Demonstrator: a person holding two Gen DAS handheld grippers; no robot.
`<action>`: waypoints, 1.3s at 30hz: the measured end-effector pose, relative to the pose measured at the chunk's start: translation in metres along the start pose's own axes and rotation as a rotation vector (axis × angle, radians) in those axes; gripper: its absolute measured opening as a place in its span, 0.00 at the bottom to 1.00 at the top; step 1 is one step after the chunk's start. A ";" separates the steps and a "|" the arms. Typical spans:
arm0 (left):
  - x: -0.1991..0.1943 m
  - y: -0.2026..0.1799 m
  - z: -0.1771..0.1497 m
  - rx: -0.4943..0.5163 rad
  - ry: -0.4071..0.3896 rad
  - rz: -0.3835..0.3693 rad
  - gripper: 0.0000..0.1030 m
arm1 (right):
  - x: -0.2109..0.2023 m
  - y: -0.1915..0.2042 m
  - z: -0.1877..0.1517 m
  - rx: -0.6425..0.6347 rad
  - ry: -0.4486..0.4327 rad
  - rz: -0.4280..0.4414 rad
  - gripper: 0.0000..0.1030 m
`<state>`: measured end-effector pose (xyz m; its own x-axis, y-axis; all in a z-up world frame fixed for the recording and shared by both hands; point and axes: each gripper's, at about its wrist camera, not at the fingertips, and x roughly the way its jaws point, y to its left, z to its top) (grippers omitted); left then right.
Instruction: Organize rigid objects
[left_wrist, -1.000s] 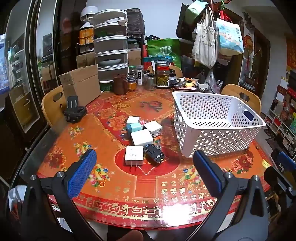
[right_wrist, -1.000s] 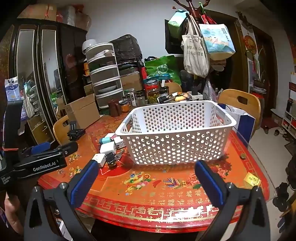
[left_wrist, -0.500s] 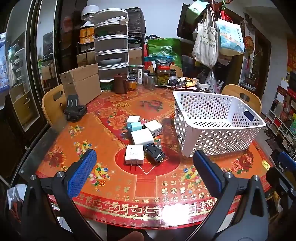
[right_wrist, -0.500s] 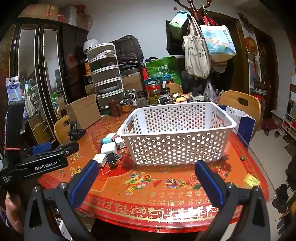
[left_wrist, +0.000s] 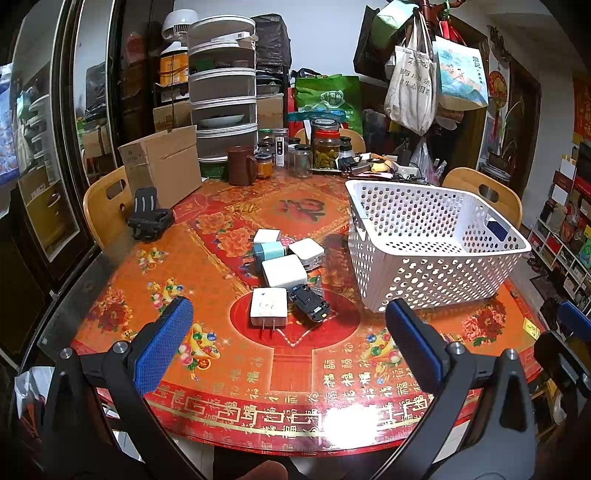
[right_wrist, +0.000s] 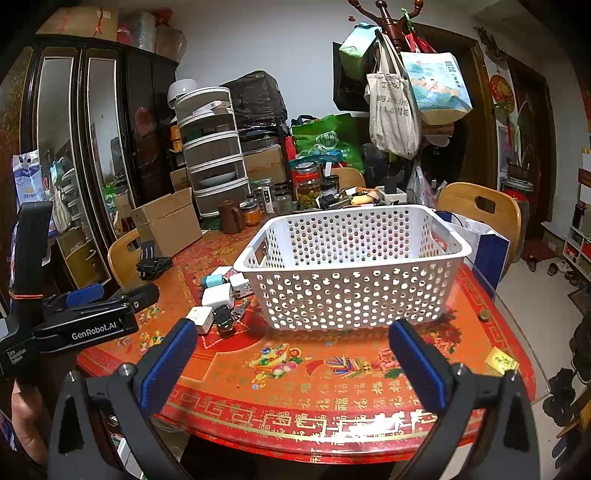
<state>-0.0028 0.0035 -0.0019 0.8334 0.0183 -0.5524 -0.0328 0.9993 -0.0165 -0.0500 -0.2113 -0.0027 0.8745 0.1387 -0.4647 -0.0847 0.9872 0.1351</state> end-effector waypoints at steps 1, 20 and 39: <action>-0.001 0.000 0.000 0.000 -0.001 0.000 1.00 | 0.000 0.000 0.000 -0.001 0.000 0.000 1.00; 0.000 0.000 0.002 0.002 0.009 -0.001 1.00 | -0.002 0.001 0.001 -0.007 -0.001 -0.002 1.00; 0.003 -0.003 0.001 0.003 0.015 -0.004 1.00 | -0.003 0.001 0.001 -0.010 -0.001 -0.003 1.00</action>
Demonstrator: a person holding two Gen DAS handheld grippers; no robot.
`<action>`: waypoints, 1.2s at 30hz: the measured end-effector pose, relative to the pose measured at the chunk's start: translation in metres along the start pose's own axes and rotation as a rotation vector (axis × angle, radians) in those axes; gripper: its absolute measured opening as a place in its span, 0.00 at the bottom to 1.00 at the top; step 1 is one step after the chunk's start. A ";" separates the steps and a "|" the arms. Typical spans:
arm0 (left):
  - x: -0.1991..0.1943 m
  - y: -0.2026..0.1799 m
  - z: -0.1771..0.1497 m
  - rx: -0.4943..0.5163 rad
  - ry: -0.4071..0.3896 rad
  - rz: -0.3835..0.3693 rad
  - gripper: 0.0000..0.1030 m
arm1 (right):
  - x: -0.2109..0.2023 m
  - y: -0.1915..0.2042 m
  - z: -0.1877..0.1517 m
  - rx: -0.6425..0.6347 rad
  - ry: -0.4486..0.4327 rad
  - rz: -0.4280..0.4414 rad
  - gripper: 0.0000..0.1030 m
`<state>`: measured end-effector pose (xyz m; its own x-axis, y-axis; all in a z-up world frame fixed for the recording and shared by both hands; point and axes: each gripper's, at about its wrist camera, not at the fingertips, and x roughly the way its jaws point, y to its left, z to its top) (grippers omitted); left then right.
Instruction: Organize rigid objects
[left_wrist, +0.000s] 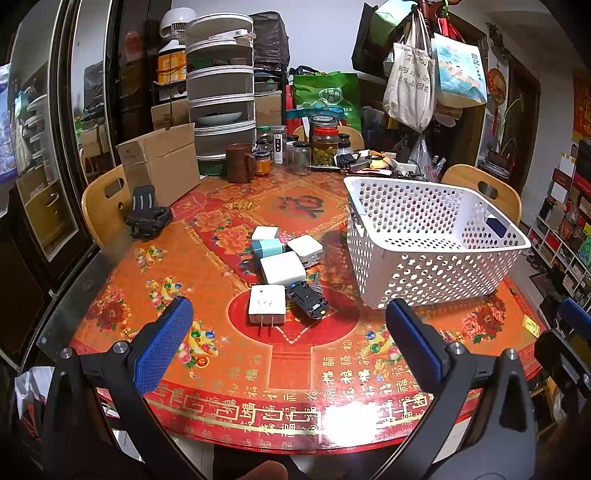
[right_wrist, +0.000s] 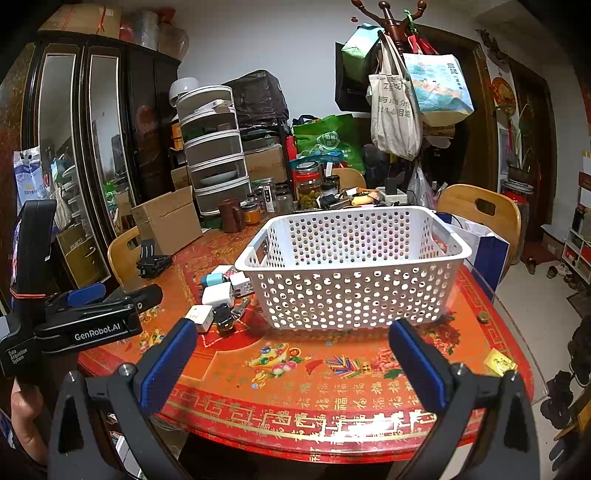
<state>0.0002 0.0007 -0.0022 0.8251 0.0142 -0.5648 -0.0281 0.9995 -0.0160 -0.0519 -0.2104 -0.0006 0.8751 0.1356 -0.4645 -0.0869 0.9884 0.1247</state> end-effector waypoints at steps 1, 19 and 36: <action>0.000 0.000 0.000 0.001 0.000 0.000 1.00 | 0.000 0.000 0.000 0.000 0.000 0.000 1.00; 0.011 0.000 -0.003 0.003 0.022 0.013 1.00 | 0.004 -0.007 -0.003 0.014 0.006 -0.006 1.00; 0.097 0.052 0.023 -0.057 0.066 0.081 1.00 | 0.096 -0.162 0.080 0.086 0.055 -0.253 1.00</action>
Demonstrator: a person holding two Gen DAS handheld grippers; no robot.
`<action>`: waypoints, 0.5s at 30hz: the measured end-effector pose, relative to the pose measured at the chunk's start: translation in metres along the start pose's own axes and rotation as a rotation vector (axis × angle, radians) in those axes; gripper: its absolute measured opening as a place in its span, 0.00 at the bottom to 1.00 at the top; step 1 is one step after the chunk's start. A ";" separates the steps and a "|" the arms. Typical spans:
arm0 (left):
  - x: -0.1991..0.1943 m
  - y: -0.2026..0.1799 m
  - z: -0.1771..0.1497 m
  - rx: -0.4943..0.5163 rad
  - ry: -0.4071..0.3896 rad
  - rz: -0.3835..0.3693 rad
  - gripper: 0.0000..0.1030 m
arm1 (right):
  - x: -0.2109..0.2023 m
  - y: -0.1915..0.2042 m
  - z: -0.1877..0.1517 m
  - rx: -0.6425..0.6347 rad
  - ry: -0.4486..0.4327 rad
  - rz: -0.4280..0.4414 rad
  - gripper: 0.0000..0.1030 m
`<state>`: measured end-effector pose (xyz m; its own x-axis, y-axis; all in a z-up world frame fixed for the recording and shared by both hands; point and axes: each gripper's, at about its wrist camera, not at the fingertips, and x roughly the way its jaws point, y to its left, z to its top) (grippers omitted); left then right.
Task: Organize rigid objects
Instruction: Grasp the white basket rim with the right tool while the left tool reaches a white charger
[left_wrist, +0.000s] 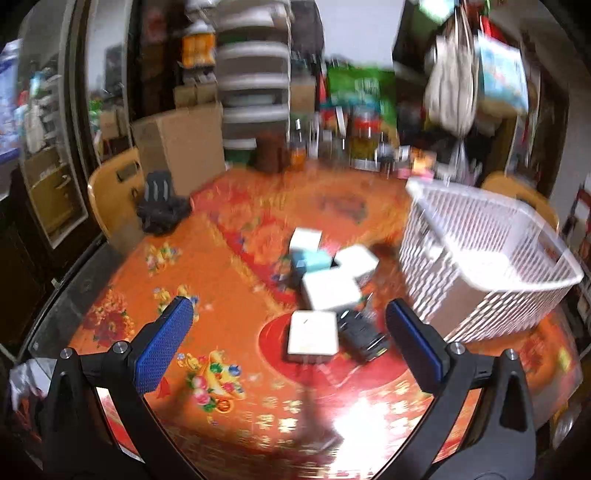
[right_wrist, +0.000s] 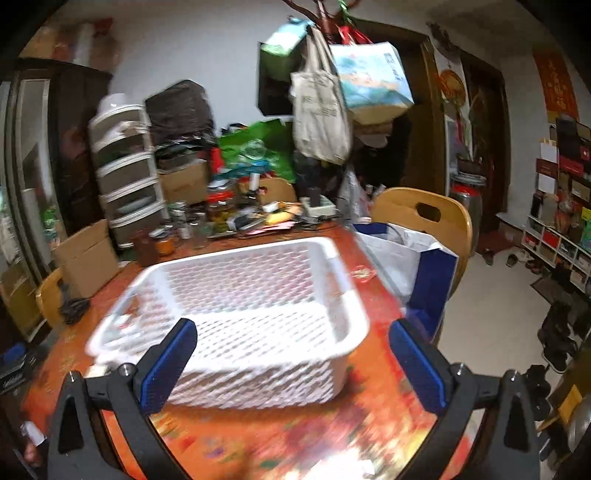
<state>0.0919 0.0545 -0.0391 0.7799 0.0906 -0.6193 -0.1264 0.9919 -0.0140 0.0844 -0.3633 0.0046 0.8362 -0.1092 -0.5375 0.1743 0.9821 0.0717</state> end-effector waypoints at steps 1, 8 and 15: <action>0.010 0.003 -0.001 0.012 0.025 0.011 1.00 | 0.016 -0.006 0.006 -0.003 0.049 -0.007 1.00; 0.056 0.045 -0.019 -0.004 0.118 0.077 1.00 | 0.083 -0.033 0.015 0.031 0.211 -0.062 0.87; 0.077 0.035 -0.036 0.049 0.184 0.004 1.00 | 0.100 -0.032 0.004 0.058 0.244 0.006 0.58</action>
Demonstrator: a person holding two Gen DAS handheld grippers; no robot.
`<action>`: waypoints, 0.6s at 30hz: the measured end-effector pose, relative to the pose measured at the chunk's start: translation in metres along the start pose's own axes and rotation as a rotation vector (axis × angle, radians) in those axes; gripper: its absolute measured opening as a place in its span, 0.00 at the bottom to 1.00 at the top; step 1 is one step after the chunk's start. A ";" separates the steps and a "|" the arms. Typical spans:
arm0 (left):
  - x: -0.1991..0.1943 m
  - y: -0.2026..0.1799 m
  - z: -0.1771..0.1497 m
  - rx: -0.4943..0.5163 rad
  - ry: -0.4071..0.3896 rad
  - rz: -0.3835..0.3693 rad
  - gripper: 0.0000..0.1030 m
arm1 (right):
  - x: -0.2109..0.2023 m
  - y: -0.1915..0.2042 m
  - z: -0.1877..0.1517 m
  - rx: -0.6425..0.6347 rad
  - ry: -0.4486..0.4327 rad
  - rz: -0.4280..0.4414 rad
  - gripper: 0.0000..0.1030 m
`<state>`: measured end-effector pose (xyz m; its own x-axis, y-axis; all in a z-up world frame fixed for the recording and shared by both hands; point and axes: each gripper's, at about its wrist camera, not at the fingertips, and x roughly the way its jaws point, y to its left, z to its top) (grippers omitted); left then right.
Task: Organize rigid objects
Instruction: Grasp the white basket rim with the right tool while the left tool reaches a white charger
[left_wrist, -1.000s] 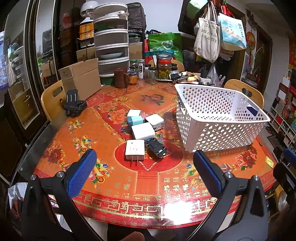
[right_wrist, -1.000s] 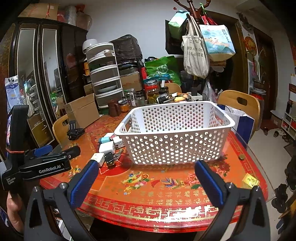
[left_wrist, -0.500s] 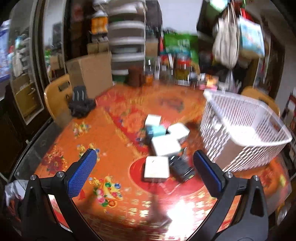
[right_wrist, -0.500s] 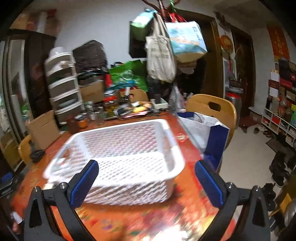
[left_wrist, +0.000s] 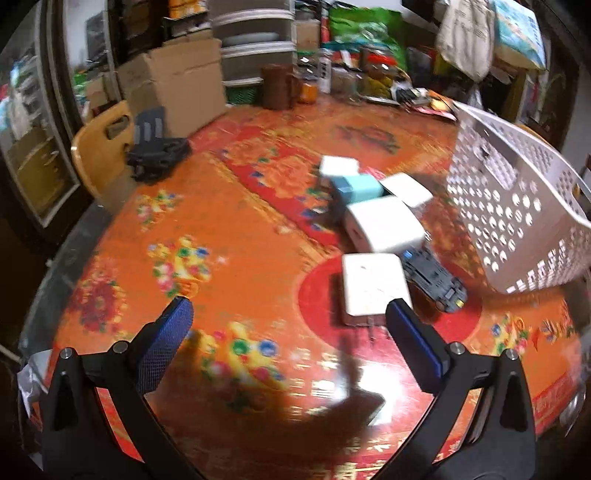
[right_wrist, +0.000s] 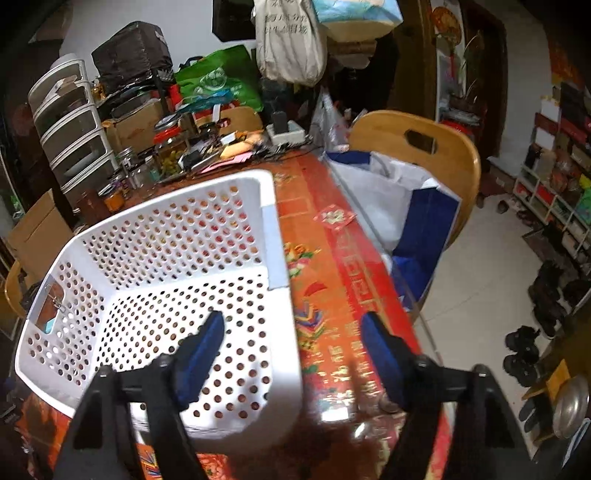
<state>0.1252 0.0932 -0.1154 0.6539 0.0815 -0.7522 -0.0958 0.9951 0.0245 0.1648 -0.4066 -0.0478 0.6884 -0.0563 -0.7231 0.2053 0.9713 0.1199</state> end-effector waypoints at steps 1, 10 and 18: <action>0.003 -0.005 -0.001 0.013 0.010 -0.004 1.00 | -0.001 0.002 -0.002 -0.001 -0.001 -0.001 0.45; 0.032 -0.046 -0.006 0.101 0.074 0.003 1.00 | 0.006 0.017 -0.001 -0.036 0.030 -0.034 0.12; 0.044 -0.055 0.003 0.117 0.082 0.033 0.97 | 0.010 0.018 0.000 -0.027 0.036 -0.051 0.10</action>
<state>0.1615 0.0426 -0.1478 0.5879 0.1144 -0.8008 -0.0250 0.9920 0.1234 0.1754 -0.3892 -0.0526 0.6518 -0.0980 -0.7520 0.2206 0.9732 0.0643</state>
